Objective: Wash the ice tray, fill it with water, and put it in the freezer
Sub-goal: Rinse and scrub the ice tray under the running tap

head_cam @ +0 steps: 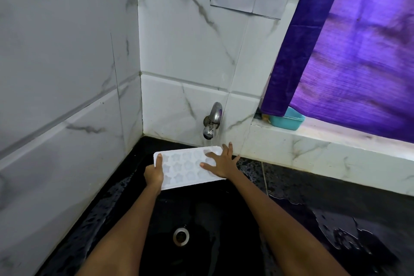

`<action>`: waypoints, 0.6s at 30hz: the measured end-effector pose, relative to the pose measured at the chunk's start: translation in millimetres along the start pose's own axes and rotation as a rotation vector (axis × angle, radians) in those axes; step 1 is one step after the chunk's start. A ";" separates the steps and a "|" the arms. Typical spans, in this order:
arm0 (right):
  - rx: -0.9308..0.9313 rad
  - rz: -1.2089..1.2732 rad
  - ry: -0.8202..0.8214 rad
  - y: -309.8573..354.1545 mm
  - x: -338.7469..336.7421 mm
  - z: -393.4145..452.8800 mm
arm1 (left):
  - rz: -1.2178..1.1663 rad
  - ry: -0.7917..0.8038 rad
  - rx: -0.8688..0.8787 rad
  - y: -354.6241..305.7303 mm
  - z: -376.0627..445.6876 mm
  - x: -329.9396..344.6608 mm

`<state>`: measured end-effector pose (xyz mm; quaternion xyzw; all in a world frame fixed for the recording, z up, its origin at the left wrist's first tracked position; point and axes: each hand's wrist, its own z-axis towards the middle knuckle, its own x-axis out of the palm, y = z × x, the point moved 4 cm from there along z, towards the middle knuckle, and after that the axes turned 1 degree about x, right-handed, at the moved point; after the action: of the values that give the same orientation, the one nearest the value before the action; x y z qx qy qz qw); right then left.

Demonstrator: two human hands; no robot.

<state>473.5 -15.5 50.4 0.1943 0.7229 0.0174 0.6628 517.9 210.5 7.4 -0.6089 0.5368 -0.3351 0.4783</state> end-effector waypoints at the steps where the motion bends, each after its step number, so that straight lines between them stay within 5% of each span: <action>1: -0.004 -0.065 -0.015 -1.6 -3.3 0.5 | 0.013 0.005 0.006 -0.2 0.4 -0.3; 4: -0.011 -0.210 -0.051 6.2 -6.3 2.6 | -0.006 0.017 -0.004 3.6 -1.9 4.4; 13: 0.008 -0.122 -0.095 7.0 -5.1 5.7 | -0.014 0.019 0.022 -4.9 0.5 5.3; 18: -0.020 0.138 -0.116 -1.6 -3.6 0.6 | -0.005 0.000 0.020 -3.4 3.6 0.3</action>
<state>473.8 -18.3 53.3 0.2377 0.6681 0.0587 0.7026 522.4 210.9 9.4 -0.6056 0.5318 -0.3416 0.4835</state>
